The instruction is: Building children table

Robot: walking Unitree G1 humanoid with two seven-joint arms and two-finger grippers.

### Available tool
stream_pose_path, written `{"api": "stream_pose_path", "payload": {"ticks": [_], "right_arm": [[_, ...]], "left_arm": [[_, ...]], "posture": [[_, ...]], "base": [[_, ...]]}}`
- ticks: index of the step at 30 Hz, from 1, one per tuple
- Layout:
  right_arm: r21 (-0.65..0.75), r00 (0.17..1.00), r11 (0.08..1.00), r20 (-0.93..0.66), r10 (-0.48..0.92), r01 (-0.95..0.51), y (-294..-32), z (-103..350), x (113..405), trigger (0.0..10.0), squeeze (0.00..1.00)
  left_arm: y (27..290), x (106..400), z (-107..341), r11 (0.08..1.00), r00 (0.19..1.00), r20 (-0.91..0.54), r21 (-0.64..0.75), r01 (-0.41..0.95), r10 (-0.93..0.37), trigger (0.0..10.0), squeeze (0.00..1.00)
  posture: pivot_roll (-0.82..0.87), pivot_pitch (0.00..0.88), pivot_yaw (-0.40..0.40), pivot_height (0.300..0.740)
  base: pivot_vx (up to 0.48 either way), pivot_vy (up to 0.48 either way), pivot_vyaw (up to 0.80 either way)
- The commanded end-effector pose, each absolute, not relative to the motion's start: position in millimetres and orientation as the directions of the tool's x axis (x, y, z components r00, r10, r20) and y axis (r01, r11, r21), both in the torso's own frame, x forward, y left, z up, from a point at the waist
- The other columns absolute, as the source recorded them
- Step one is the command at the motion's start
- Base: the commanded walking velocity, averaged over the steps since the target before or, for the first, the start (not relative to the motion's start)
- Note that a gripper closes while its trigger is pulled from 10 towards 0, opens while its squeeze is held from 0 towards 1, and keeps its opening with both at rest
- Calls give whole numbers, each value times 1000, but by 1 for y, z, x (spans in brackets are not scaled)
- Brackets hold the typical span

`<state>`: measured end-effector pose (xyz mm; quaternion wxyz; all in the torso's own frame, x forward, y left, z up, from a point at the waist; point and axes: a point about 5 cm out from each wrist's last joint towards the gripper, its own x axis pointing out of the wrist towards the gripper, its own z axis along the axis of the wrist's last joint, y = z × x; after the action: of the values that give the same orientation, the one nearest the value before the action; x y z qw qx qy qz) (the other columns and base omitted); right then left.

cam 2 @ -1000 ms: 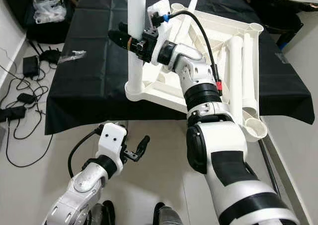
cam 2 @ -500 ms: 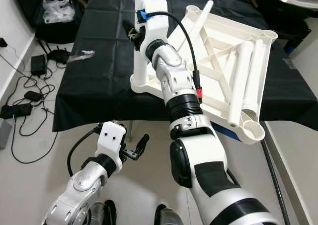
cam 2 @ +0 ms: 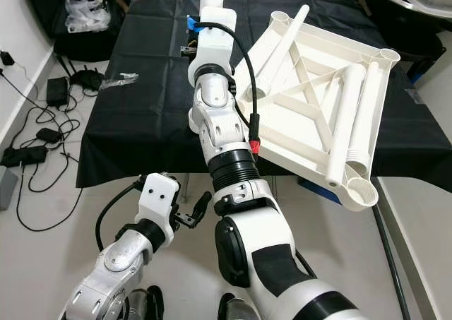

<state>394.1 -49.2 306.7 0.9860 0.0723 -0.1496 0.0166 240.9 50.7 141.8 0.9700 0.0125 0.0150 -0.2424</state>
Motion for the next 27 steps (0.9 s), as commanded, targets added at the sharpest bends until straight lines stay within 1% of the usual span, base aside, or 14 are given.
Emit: {"api": "stream_pose_path", "payload": {"ticks": [1,2,9,10,11,13,14,15,17,18,19,21,26,27], "right_arm": [[194,974,981,222,-39,-5,-61,286,397,10000,0],[174,967,984,254,-21,-24,-62,291,395,10000,1000],[149,950,985,311,32,-82,-64,302,393,10000,1000],[113,938,980,327,120,-165,-67,307,393,10000,0],[113,938,980,327,120,-165,-67,307,393,10000,0],[92,911,951,327,251,-295,-71,308,387,10000,0],[92,911,951,327,251,-295,-71,308,387,10000,0],[114,883,911,319,344,-396,-69,303,382,10000,0],[114,883,911,319,344,-396,-69,303,382,10000,0],[133,866,886,316,388,-445,-70,298,377,10000,0],[133,866,886,316,388,-445,-70,298,377,10000,0],[150,861,866,278,427,-478,-78,282,372,10000,0],[125,866,872,248,434,-473,-89,269,369,10000,0],[116,861,866,234,452,-486,-96,258,364,10000,0]], "left_arm": [[50,240,137,882,881,-63,22,471,-469,10000,0],[50,240,137,882,881,-64,21,471,-469,10000,0],[50,241,137,882,881,-64,21,472,-470,10000,0],[51,241,137,882,881,-64,20,470,-468,10000,0],[51,241,137,882,881,-64,20,470,-468,10000,0],[51,241,137,883,882,-64,19,469,-468,10000,0],[51,241,137,883,882,-64,19,469,-468,10000,0],[52,242,136,882,881,-64,19,470,-468,10000,0],[52,242,136,882,881,-64,19,470,-468,10000,0],[52,242,136,882,881,-65,19,471,-469,10000,0],[52,242,136,882,881,-65,19,471,-469,10000,0],[52,243,136,881,880,-66,23,473,-470,10000,0],[52,243,136,881,880,-66,24,472,-470,10000,0],[52,243,135,881,880,-66,25,473,-471,10000,0]], "posture": [[128,242,-74,740],[128,242,-74,740],[130,244,-73,740],[127,245,-74,740],[127,245,-74,740],[122,243,-69,740],[122,243,-69,740],[122,244,-65,740],[122,244,-65,740],[122,244,-65,740],[122,244,-65,740],[126,240,-61,740],[124,237,-60,740],[121,232,-58,740]], "base": [[0,0,0],[0,0,0],[0,0,0],[0,0,0],[0,0,0],[0,0,0],[0,0,0],[0,0,0],[0,0,0],[0,0,0],[0,0,0],[0,0,0],[0,0,0],[0,0,0]]}}
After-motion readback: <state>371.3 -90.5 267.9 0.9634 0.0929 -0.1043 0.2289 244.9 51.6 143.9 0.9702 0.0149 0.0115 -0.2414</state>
